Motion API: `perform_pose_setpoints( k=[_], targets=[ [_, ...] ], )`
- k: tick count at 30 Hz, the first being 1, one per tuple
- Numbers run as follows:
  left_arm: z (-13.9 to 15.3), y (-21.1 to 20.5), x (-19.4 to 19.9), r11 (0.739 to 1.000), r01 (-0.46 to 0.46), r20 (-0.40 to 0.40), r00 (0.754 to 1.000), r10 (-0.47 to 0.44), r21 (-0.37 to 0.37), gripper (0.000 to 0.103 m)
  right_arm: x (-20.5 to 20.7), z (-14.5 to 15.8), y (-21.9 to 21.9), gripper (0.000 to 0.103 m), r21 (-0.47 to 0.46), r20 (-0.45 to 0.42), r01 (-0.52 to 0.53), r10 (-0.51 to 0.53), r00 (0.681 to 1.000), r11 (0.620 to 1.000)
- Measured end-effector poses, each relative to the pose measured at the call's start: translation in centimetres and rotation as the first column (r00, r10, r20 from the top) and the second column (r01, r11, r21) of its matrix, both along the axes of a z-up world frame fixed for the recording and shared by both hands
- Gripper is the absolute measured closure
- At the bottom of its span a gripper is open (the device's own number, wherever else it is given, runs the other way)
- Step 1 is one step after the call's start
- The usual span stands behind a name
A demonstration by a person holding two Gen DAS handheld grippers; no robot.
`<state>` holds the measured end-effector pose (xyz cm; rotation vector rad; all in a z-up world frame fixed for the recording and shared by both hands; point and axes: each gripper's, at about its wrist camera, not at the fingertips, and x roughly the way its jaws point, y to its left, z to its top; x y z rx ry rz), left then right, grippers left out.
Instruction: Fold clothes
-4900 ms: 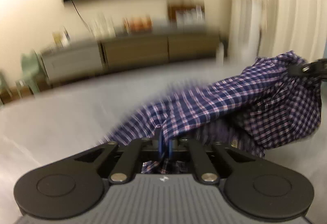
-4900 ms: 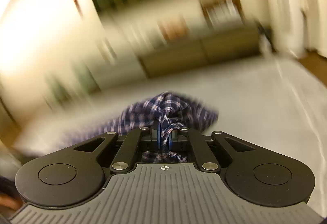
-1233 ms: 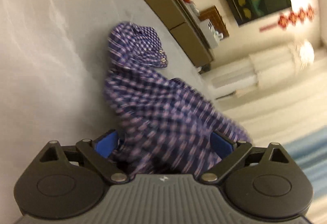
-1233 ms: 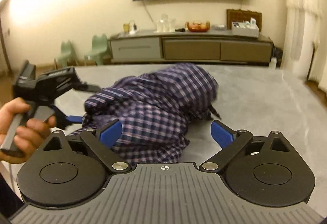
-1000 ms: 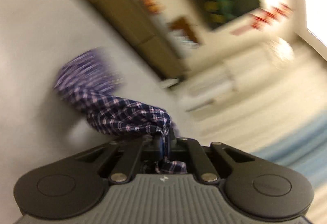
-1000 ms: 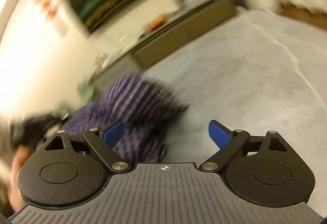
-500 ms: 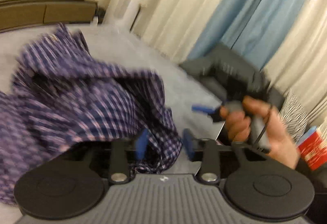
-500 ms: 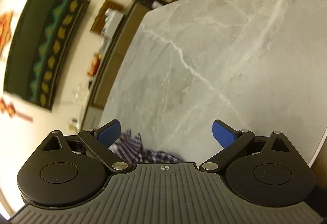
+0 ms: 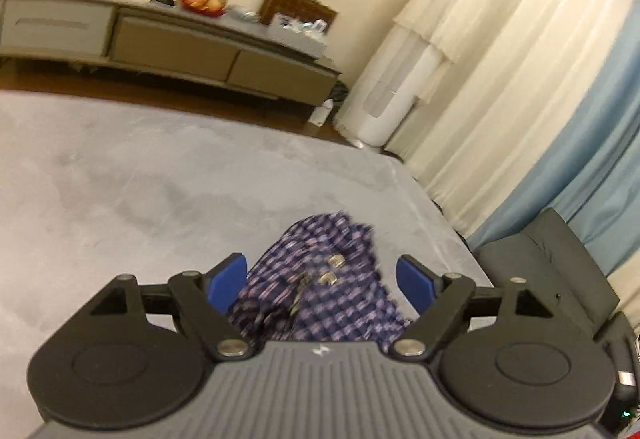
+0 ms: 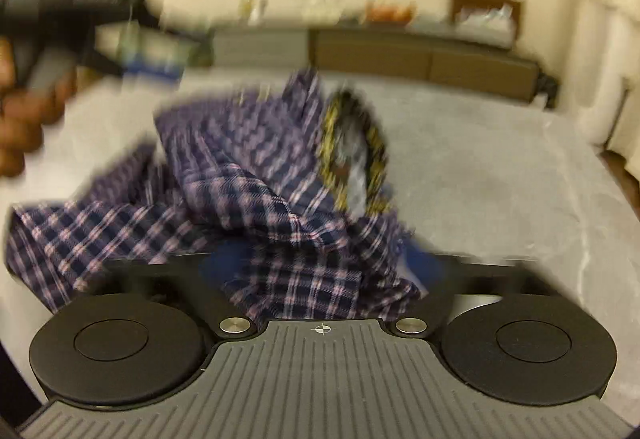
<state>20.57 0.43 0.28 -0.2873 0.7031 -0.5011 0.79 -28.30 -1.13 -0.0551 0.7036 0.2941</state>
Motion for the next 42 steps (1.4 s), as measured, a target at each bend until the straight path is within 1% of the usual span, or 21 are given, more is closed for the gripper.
perform_pose_setpoints(
  k=[1, 3, 6, 8, 12, 14, 16, 19, 20, 22, 25, 28, 29, 30, 31, 32, 34, 35, 37, 40, 42],
  targets=[
    [0.4, -0.5, 0.1, 1.000, 0.008, 0.019, 1.000, -0.008, 0.021, 0.019, 0.4, 0.1, -1.0, 0.100, 0.026, -0.036, 0.038, -0.038, 0.999, 0.999],
    [0.7, -1.7, 1.1, 0.997, 0.016, 0.053, 0.998, -0.020, 0.071, 0.019, -1.3, 0.8, -6.0, 0.101, 0.145, -0.029, 0.197, -0.195, 0.980, 0.970],
    [0.8, -2.7, 2.7, 0.989, 0.034, 0.076, 0.996, -0.045, 0.141, 0.017, -4.7, 1.2, -14.0, 0.100, 0.293, -0.054, 0.432, -0.436, 0.898, 0.853],
    [0.3, -3.8, 4.3, 0.981, 0.057, 0.064, 0.996, -0.070, 0.187, 0.017, -6.0, -0.2, -17.5, 0.098, 0.222, -0.102, 0.581, -0.574, 0.812, 0.783],
    [-1.4, -6.8, 6.5, 0.953, 0.146, 0.015, 0.988, -0.155, 0.264, 0.017, -7.8, -0.5, -20.3, 0.053, 0.150, -0.055, 0.731, -0.733, 0.679, 0.666],
    [-2.0, -8.4, 7.3, 0.928, 0.180, 0.017, 0.980, -0.197, 0.326, 0.017, -8.9, 0.8, -20.3, 0.047, 0.178, 0.026, 0.760, -0.775, 0.631, 0.625],
    [-2.1, -10.1, 8.0, 0.897, 0.216, 0.036, 0.968, -0.248, 0.387, 0.017, -9.7, 2.6, -18.8, 0.042, 0.246, 0.154, 0.724, -0.763, 0.627, 0.645],
    [-2.6, -12.3, 9.2, 0.841, 0.270, 0.032, 0.946, -0.322, 0.468, 0.017, -9.0, 4.2, -15.6, 0.022, 0.252, 0.300, 0.584, -0.636, 0.711, 0.772],
    [-3.1, -12.9, 9.7, 0.815, 0.296, 0.015, 0.937, -0.349, 0.497, 0.017, -8.8, 4.7, -14.6, 0.023, 0.233, 0.345, 0.555, -0.602, 0.721, 0.798],
    [-4.5, -13.5, 10.8, 0.753, 0.358, -0.028, 0.911, -0.412, 0.552, 0.017, -8.4, 4.8, -13.3, 0.018, 0.113, 0.413, 0.621, -0.605, 0.681, 0.776],
    [-6.5, -13.7, 11.8, 0.690, 0.430, -0.095, 0.879, -0.467, 0.582, 0.017, -7.7, 4.2, -15.6, 0.007, 0.063, 0.356, 0.753, -0.720, 0.597, 0.655],
    [-8.4, -13.6, 12.3, 0.648, 0.493, -0.159, 0.849, -0.503, 0.581, 0.017, -9.2, 2.2, -22.4, 0.025, 0.289, 0.038, 0.834, -0.876, 0.480, 0.470],
    [-9.0, -13.5, 12.2, 0.642, 0.510, -0.175, 0.841, -0.513, 0.573, 0.017, -10.5, 2.1, -23.5, 0.029, 0.350, 0.009, 0.846, -0.904, 0.428, 0.403],
    [-9.4, -13.4, 12.0, 0.633, 0.532, -0.187, 0.828, -0.529, 0.562, 0.018, -11.7, 2.7, -23.4, 0.029, 0.404, 0.061, 0.818, -0.905, 0.422, 0.409],
    [-9.6, -13.2, 11.8, 0.626, 0.550, -0.189, 0.814, -0.549, 0.553, 0.018, -12.5, 3.3, -23.1, 0.028, 0.443, 0.124, 0.782, -0.894, 0.431, 0.439],
    [-9.6, -13.1, 11.8, 0.624, 0.556, -0.182, 0.808, -0.560, 0.550, 0.018, -12.2, 4.1, -21.8, 0.023, 0.431, 0.213, 0.724, -0.841, 0.498, 0.538],
    [-9.4, -12.8, 12.0, 0.624, 0.556, -0.164, 0.804, -0.571, 0.549, 0.018, -8.9, 4.5, -18.8, 0.006, 0.335, 0.278, 0.537, -0.626, 0.729, 0.774],
    [-9.4, -12.8, 12.2, 0.617, 0.563, -0.164, 0.797, -0.582, 0.550, 0.018, -6.9, 4.3, -17.2, 0.007, 0.269, 0.272, 0.416, -0.483, 0.832, 0.868],
    [-9.4, -13.2, 12.5, 0.593, 0.585, -0.171, 0.776, -0.607, 0.554, 0.018, -2.9, 2.7, -13.4, 0.010, 0.107, 0.189, 0.210, -0.227, 0.955, 0.972],
    [-10.0, -14.2, 12.7, 0.531, 0.633, -0.192, 0.725, -0.661, 0.564, 0.018, 1.2, 0.0, -10.1, 0.011, -0.031, 0.059, 0.032, -0.030, 0.998, 0.999],
    [-10.6, -15.1, 12.7, 0.491, 0.679, -0.222, 0.682, -0.697, 0.546, 0.029, 4.0, -2.1, -9.8, 0.015, -0.066, -0.027, -0.010, 0.008, 1.000, 0.998]
  ],
)
